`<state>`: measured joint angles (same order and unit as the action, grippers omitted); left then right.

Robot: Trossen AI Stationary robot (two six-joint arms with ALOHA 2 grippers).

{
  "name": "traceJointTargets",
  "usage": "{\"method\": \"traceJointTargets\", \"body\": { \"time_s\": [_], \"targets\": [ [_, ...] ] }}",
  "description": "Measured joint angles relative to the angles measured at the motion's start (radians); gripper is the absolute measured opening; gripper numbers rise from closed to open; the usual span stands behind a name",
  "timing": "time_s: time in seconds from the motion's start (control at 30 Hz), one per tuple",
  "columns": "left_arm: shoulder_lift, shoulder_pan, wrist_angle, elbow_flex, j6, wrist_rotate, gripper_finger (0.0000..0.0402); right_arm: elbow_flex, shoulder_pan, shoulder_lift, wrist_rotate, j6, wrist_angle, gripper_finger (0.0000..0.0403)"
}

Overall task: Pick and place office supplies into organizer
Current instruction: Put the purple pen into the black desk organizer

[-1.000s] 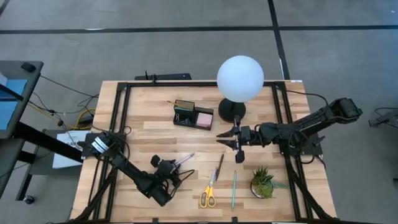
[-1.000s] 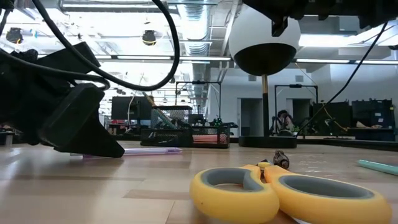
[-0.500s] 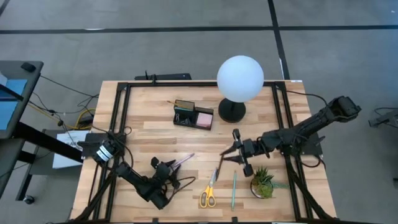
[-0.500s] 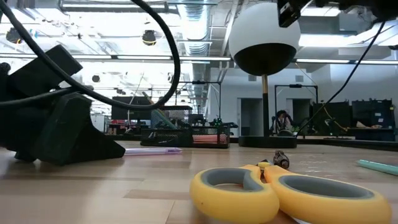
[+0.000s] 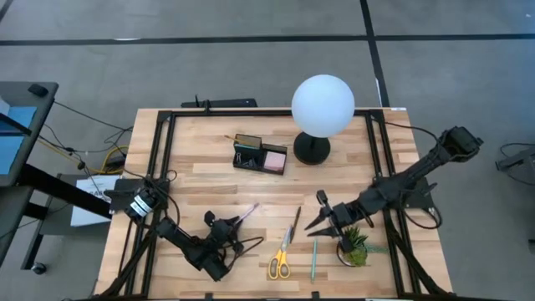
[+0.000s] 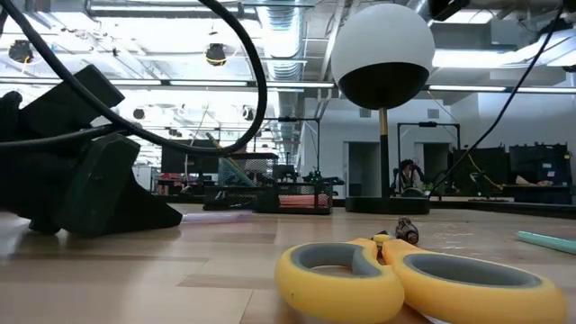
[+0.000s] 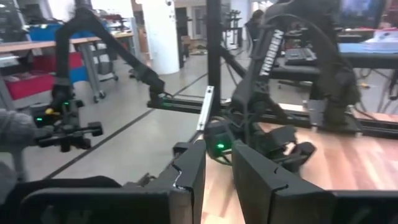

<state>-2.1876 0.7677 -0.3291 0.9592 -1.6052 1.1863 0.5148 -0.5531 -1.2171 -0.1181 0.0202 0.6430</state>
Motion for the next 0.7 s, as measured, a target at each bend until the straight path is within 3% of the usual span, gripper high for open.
{"method": "traceJointTargets", "body": {
  "time_s": [0.07,0.23,0.4,0.57,0.7],
  "targets": [
    [0.0,0.0,0.013,0.001,-0.01,0.004,0.0028,0.0,-0.016,0.0,0.0,0.007,0.0,0.0071],
    [0.014,-0.013,-0.087,0.051,-0.08,-0.003,0.0027,0.0,-0.043,0.0,-0.001,0.022,0.0,0.0071],
    [0.139,-0.085,-0.361,0.133,-0.051,-0.257,0.0027,0.0,-0.06,0.0,-0.003,0.033,-0.026,0.0071],
    [0.345,-0.196,-0.621,0.234,0.23,-0.44,0.0027,0.0,-0.062,0.0,-0.018,0.034,-0.091,0.0071],
    [0.492,-0.326,-0.741,0.314,0.572,-0.47,0.0027,0.0,-0.062,0.0,-0.019,0.034,-0.119,0.0071]
  ]
}}
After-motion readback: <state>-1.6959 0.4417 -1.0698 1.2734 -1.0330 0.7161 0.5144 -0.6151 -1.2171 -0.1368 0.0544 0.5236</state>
